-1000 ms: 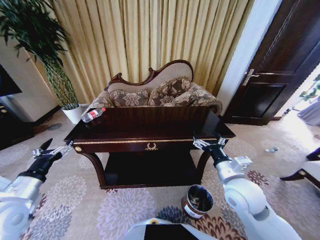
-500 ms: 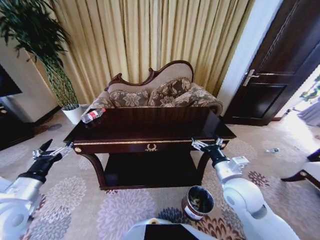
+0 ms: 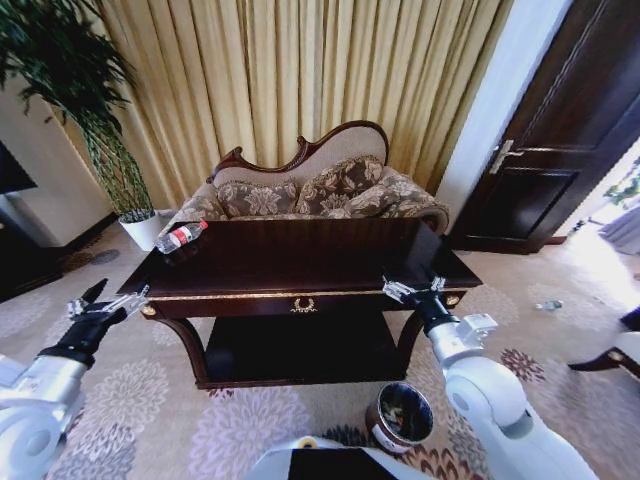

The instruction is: Move to the front of the table and place the trash on the table into the trash bin.

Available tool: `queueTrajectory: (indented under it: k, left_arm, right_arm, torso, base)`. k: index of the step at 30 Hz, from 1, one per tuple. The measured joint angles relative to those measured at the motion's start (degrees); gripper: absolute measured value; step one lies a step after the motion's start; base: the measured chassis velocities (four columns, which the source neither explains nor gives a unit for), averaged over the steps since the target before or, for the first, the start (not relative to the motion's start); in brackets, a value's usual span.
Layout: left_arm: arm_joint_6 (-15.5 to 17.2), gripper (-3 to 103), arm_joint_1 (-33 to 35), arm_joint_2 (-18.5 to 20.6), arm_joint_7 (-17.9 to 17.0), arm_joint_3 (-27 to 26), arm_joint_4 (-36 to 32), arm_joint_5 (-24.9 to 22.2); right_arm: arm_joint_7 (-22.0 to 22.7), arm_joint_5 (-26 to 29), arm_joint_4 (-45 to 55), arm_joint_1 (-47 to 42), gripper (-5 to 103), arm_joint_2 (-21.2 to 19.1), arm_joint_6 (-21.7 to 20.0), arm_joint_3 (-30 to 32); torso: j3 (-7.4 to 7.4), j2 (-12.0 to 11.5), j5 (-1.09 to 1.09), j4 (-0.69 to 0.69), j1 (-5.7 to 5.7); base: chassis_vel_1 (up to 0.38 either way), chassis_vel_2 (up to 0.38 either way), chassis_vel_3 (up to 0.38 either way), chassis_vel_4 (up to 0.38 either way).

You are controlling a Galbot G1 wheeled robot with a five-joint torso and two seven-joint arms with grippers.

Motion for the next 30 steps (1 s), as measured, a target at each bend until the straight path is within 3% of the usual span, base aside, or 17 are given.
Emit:
queueTrajectory:
  k: [30]
  left_arm:
    - [-0.1, 100, 0.0, -0.2, 0.1, 0.3, 0.1, 0.3]
  right_arm:
    - [-0.6, -0.3, 0.3, -0.1, 100, 0.3, 0.0, -1.0]
  torso:
    - [0.00, 0.0, 0.00, 0.00, 0.00]
  base:
    - [-0.065, 0.059, 0.062, -0.059]
